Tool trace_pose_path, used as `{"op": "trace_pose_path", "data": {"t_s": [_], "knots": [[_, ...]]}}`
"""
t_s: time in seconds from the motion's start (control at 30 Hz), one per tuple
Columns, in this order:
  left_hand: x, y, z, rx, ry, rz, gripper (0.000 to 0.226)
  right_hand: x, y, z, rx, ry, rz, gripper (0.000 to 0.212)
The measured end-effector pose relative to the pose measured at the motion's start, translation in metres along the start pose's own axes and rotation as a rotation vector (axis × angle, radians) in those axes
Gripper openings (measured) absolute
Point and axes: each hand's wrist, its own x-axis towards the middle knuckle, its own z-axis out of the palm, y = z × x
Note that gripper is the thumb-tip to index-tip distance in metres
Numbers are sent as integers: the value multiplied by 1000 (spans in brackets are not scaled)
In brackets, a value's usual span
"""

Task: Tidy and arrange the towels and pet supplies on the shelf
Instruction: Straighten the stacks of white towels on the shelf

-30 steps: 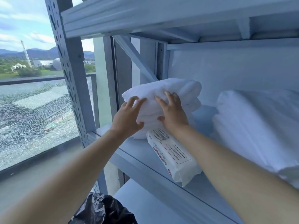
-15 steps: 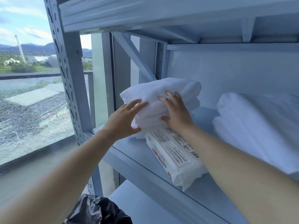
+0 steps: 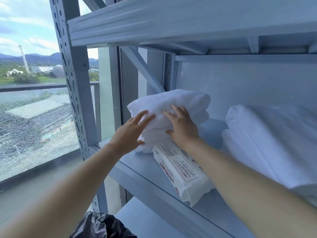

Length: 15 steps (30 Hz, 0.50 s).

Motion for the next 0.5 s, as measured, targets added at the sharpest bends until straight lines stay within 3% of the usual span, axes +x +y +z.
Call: {"op": "trace_pose_path", "data": {"t_s": [0.17,0.5], "knots": [[6,4,7,-31,47,-16,102,6,13,2,46,-60,-20,78],[30,22,19,-29,75,-31,97,27,26,0,53,-113,70,59]]}}
